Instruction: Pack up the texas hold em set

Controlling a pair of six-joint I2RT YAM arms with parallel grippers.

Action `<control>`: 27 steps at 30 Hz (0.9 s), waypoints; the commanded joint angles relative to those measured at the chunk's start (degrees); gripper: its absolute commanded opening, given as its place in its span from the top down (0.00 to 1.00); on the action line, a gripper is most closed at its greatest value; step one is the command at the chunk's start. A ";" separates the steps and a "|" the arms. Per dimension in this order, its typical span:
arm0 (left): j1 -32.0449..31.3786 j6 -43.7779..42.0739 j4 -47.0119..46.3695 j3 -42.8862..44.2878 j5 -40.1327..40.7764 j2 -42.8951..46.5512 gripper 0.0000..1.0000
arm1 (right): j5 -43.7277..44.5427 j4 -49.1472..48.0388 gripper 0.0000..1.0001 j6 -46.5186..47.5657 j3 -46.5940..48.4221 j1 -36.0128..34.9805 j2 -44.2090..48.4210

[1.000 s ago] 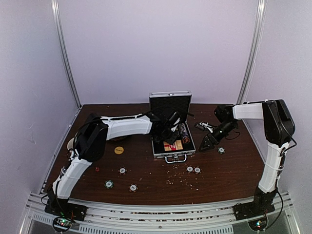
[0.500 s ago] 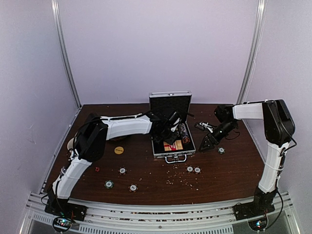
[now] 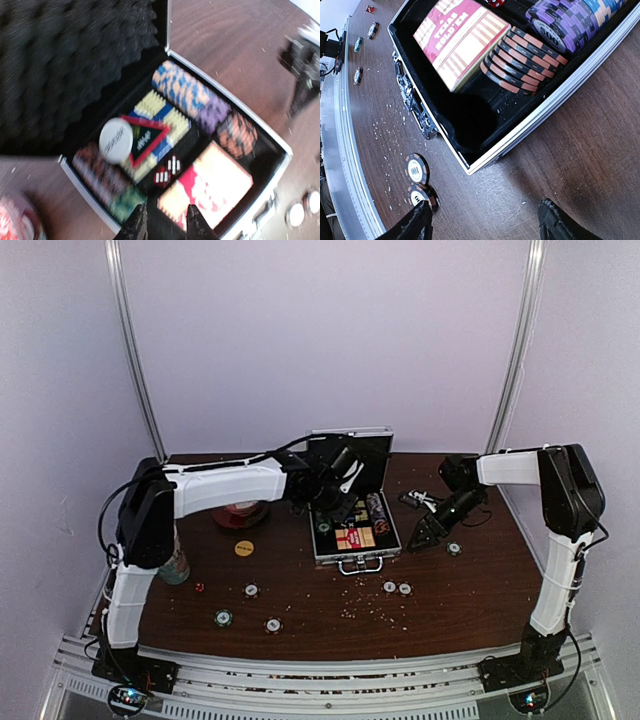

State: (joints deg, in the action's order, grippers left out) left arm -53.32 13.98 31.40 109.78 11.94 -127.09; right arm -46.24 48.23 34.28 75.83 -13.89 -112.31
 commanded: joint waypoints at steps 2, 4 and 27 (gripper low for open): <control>-2.84 2.76 1.45 -12.84 3.74 13.04 0.74 | 0.40 0.40 0.27 0.08 1.42 -0.34 -0.15; -3.24 5.44 3.12 -20.30 4.35 17.57 0.76 | 0.44 0.51 0.27 0.16 1.42 -0.35 -0.32; 7.65 30.74 15.56 -58.30 13.89 38.32 0.50 | 0.75 0.64 0.26 0.43 1.51 -1.31 -0.39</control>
State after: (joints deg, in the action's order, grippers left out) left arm -48.18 43.09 48.01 53.19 24.75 -91.07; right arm -46.17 48.25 34.33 75.92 -14.83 -112.60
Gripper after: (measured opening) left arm 0.497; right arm 0.739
